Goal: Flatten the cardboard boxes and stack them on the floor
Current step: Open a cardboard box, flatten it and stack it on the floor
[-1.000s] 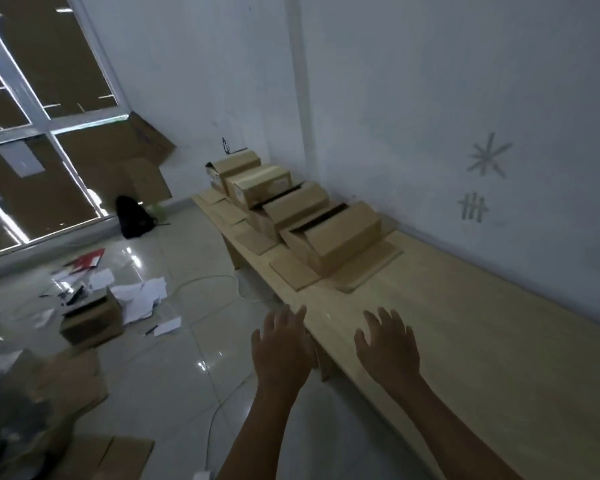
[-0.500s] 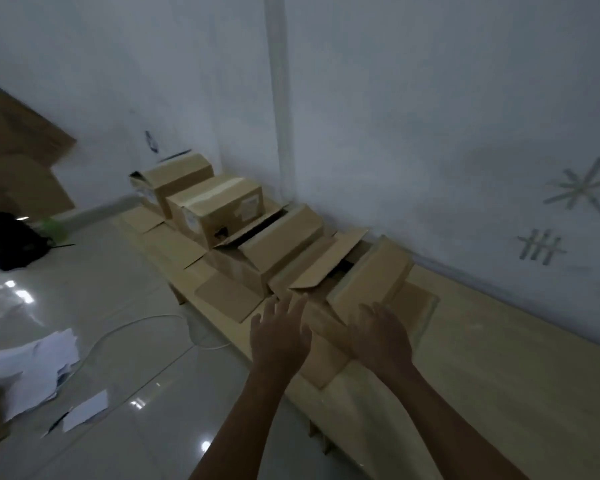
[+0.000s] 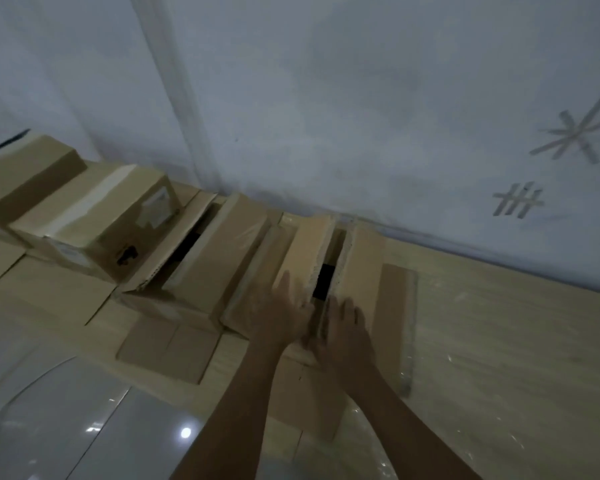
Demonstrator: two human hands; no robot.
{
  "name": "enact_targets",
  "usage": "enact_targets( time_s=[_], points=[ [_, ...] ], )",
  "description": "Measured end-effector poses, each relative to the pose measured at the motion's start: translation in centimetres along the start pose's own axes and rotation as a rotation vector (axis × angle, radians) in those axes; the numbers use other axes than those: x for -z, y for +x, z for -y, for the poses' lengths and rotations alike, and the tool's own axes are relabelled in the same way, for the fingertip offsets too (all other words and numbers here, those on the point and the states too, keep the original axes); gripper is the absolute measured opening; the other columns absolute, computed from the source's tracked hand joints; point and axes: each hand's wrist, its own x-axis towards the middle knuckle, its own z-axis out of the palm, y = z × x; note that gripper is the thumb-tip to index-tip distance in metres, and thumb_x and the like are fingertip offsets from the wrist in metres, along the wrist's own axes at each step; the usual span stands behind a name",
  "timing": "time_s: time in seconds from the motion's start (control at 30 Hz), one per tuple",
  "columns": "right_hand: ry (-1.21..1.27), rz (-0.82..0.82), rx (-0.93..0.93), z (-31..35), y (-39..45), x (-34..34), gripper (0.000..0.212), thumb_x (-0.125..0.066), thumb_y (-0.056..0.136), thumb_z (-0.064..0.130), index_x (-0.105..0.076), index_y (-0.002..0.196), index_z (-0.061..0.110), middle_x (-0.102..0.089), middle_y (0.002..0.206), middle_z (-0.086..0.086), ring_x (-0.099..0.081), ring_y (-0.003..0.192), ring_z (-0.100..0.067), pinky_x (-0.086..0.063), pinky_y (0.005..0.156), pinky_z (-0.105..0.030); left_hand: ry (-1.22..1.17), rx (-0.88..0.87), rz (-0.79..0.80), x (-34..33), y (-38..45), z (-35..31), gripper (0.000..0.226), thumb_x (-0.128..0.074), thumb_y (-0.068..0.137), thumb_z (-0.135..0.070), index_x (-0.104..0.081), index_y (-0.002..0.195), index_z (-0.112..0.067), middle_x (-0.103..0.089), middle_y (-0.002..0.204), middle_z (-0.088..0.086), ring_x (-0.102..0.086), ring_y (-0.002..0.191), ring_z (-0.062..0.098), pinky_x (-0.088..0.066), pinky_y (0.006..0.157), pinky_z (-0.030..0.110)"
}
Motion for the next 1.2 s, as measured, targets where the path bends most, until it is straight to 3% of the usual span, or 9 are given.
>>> enact_targets(
  time_s=[0.07, 0.13, 0.4, 0.57, 0.7, 0.8, 0.9, 1.07, 1.2],
  points=[
    [0.023, -0.079, 0.021, -0.5, -0.8, -0.1, 0.080, -0.030, 0.091, 0.052, -0.014, 0.156, 0.008, -0.023, 0.157, -0.025, -0.027, 0.143, -0.047, -0.037, 0.111, -0.052, 0.083, 0.024, 0.113, -1.3, 0.5, 0.2, 0.114, -0.005, 0.068, -0.098, 0.003, 0.161, -0.032, -0.011, 0.168, 0.007, -0.022, 0.151, 0.038, -0.028, 0.117, 0.057],
    [0.115, -0.121, 0.005, -1.7, -1.0, -1.0, 0.070, -0.029, 0.093, 0.041, -0.028, 0.151, 0.002, -0.043, 0.146, -0.029, -0.045, 0.132, -0.049, -0.048, 0.101, -0.056, 0.120, 0.047, 0.222, -1.7, -0.5, -0.4, 0.101, -0.021, 0.080, -0.091, 0.007, 0.159, -0.036, -0.008, 0.167, 0.018, -0.026, 0.147, 0.044, -0.033, 0.114, 0.057],
    [0.115, -0.189, -0.029, -7.2, -3.5, -2.4, 0.079, -0.042, 0.086, 0.048, -0.028, 0.150, 0.005, -0.044, 0.146, -0.030, -0.049, 0.128, -0.050, -0.053, 0.088, -0.060, 0.173, 0.069, 0.108, -4.8, -4.5, -5.4, 0.092, -0.052, 0.075, -0.077, -0.016, 0.153, -0.046, -0.031, 0.147, 0.014, -0.052, 0.114, 0.042, -0.050, 0.091, 0.045],
    [0.424, -0.363, -0.057, -11.2, -7.9, 0.3, 0.087, -0.018, 0.087, 0.069, -0.008, 0.152, 0.012, -0.012, 0.160, -0.007, -0.016, 0.149, -0.028, -0.023, 0.121, -0.044, -0.036, -0.062, 0.154, -6.2, -6.1, -8.1, 0.090, -0.053, 0.068, -0.078, -0.031, 0.150, -0.048, -0.045, 0.140, 0.010, -0.061, 0.112, 0.036, -0.053, 0.092, 0.042],
    [0.731, -0.546, -0.210, -13.1, -9.8, 1.6, 0.062, -0.046, 0.098, 0.040, -0.023, 0.155, 0.031, -0.038, 0.153, 0.014, -0.046, 0.134, -0.009, -0.042, 0.109, -0.028, -0.182, -0.124, 0.274, -5.1, -6.3, -8.7, 0.081, -0.056, 0.082, -0.069, -0.028, 0.154, -0.047, -0.037, 0.156, 0.010, -0.053, 0.131, 0.031, -0.047, 0.105, 0.042],
    [0.927, -0.741, -0.445, -14.5, -10.4, 2.1, 0.052, -0.055, 0.098, 0.022, -0.040, 0.146, 0.032, -0.069, 0.116, -0.004, -0.064, 0.079, -0.026, -0.054, 0.070, -0.033, -0.275, -0.186, 0.296, -2.7, -6.6, -8.0, 0.067, -0.047, 0.094, -0.062, -0.029, 0.155, -0.042, -0.039, 0.159, -0.007, -0.046, 0.140, 0.018, -0.041, 0.111, 0.041],
    [1.278, -0.871, -0.766, -17.1, -10.8, 0.7, 0.042, -0.071, 0.089, 0.022, -0.060, 0.129, 0.017, -0.065, 0.111, 0.004, -0.067, 0.100, -0.022, -0.056, 0.092, -0.040, -0.270, -0.230, 0.138, 0.0, -6.5, -7.2, 0.045, -0.039, 0.106, -0.043, -0.045, 0.149, -0.030, -0.059, 0.134, -0.013, -0.063, 0.102, 0.006, -0.049, 0.084, 0.025],
    [1.643, -0.696, -1.120, -21.4, -10.7, -2.6, 0.063, -0.084, 0.076, 0.022, -0.053, 0.129, 0.009, -0.060, 0.121, -0.009, -0.062, 0.106, -0.027, -0.055, 0.091, -0.048, -0.063, -0.063, -0.144, 0.4, -4.4, -4.7, 0.041, -0.031, 0.108, -0.020, -0.043, 0.146, -0.011, -0.063, 0.127, 0.020, -0.062, 0.111, 0.041, -0.046, 0.085, 0.043],
    [1.073, -0.504, -1.177, -21.9, -10.5, -1.7, 0.083, -0.087, 0.070, 0.039, -0.046, 0.134, 0.005, -0.053, 0.135, -0.024, -0.056, 0.117, -0.040, -0.051, 0.097, -0.046, 0.110, 0.103, -0.067, -1.2, -3.4, -4.1, 0.062, -0.047, 0.098, -0.008, -0.025, 0.155, -0.018, -0.044, 0.147, 0.016, -0.052, 0.126, 0.039, -0.046, 0.089, 0.047]
  ],
)
